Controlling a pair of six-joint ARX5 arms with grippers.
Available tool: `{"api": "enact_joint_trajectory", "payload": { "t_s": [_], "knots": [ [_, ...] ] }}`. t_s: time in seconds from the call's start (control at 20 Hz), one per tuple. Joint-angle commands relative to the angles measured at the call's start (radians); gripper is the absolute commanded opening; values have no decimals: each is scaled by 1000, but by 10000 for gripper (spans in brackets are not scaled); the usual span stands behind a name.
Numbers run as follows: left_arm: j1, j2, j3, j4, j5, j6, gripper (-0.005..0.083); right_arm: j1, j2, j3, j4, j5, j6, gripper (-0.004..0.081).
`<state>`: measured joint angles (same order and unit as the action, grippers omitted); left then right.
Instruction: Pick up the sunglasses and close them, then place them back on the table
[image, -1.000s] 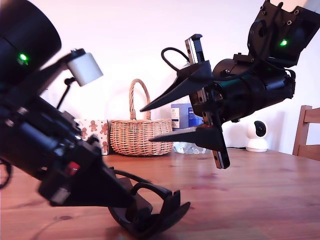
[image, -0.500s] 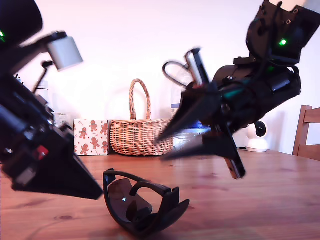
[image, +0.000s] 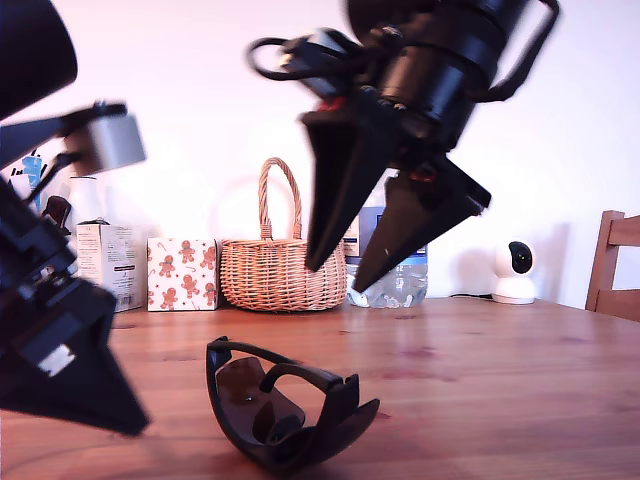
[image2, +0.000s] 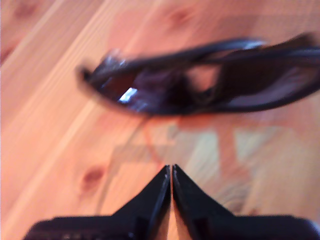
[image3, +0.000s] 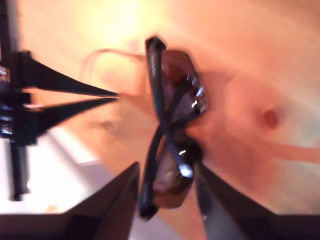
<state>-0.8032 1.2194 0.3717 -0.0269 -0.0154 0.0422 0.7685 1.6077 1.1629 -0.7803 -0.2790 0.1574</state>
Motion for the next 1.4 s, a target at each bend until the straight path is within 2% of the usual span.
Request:
{"api": "enact_joint_trajectory", "payload": {
  "t_s": [0.0, 0.1, 0.2, 0.35, 0.45, 0.6, 0.75, 1.1, 1.35],
  "knots": [
    [10, -3, -16, -10, -16, -35, -21, 51, 18, -22, -3, 71, 1, 349],
    [14, -3, -16, -11, -16, -43, -21, 84, 18, -22, -2, 154, 0, 349],
    [11, -5, -16, -4, 19, -20, -21, 103, 19, -22, 8, 182, -1, 349],
    [-13, -51, -16, -11, 96, 54, -21, 102, 24, -22, 33, 183, -1, 348],
    [-35, -107, -16, -30, 99, 55, -21, 102, 33, -22, 35, 182, -10, 348],
    [-53, -216, -16, -45, 93, 17, -21, 103, 48, -22, 55, 177, -24, 348],
    [-80, -326, -17, -129, 92, -54, -21, 103, 52, -22, 75, 172, -35, 348],
    [-116, -542, -19, -327, -70, -159, -21, 113, 75, -22, 107, 117, -47, 348],
    [-116, -611, -19, -409, -100, -200, -21, 127, 117, -22, 130, 106, -53, 348]
  ]
}}
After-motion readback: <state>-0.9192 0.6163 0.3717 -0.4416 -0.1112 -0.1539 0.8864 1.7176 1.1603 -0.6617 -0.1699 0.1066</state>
